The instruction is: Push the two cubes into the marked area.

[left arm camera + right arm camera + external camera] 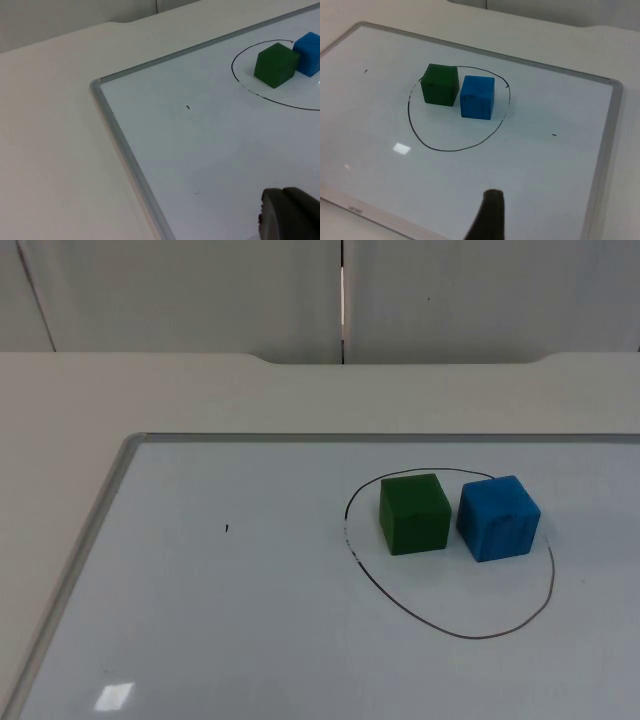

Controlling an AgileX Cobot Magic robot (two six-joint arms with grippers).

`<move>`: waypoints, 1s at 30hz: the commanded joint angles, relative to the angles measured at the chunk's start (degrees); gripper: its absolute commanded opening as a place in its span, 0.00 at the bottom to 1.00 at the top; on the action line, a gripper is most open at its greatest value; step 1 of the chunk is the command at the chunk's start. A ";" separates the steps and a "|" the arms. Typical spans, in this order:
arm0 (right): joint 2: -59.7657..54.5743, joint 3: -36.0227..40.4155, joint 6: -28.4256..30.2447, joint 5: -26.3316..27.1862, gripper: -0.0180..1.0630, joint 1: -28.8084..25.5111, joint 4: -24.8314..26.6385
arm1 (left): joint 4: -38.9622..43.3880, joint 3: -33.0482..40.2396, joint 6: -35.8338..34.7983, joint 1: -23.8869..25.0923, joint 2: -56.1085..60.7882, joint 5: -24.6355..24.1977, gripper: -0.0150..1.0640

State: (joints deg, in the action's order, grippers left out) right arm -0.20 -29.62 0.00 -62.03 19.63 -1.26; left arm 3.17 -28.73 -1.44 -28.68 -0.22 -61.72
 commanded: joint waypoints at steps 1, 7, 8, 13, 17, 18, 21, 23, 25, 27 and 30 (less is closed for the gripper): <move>0.20 0.12 0.00 0.08 0.69 0.22 -0.10 | 0.27 0.27 0.09 0.12 0.22 0.14 0.01; 0.20 0.12 0.00 0.08 0.69 0.22 -0.10 | 0.27 0.27 0.09 0.12 0.22 0.14 0.01; 0.20 0.12 0.00 0.08 0.72 0.22 -0.10 | 0.27 0.27 0.09 0.12 0.22 0.14 0.01; 0.20 0.12 0.00 0.08 0.94 0.22 -0.10 | 0.26 0.27 -0.01 0.12 0.22 0.14 0.01; 0.20 0.12 0.00 0.08 0.99 0.22 -0.10 | 0.37 0.27 -0.13 0.12 0.22 0.14 0.01; 0.20 0.12 0.00 0.08 0.99 0.22 -0.10 | 0.37 0.27 -0.13 0.12 0.22 0.14 0.01; 0.20 0.12 0.00 0.08 0.99 0.22 -0.10 | 0.37 0.27 -0.13 0.12 0.22 0.14 0.01; 0.20 0.12 0.00 0.08 0.99 0.22 -0.10 | 0.37 0.27 -0.13 0.12 0.22 0.14 0.01; 0.20 0.12 0.00 0.08 0.99 0.22 -0.10 | 0.37 0.27 -0.13 0.12 0.22 0.14 0.01; 0.20 0.12 0.00 0.08 0.99 0.22 -0.10 | 0.37 0.27 -0.13 0.12 0.22 0.14 0.01; 0.20 0.12 0.00 0.08 0.99 0.22 -0.10 | 0.37 0.27 -0.13 0.12 0.22 0.14 0.01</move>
State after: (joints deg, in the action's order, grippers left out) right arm -0.20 -29.62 0.00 -62.03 19.63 -1.26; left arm 3.28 -28.73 -1.44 -28.68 -0.22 -61.72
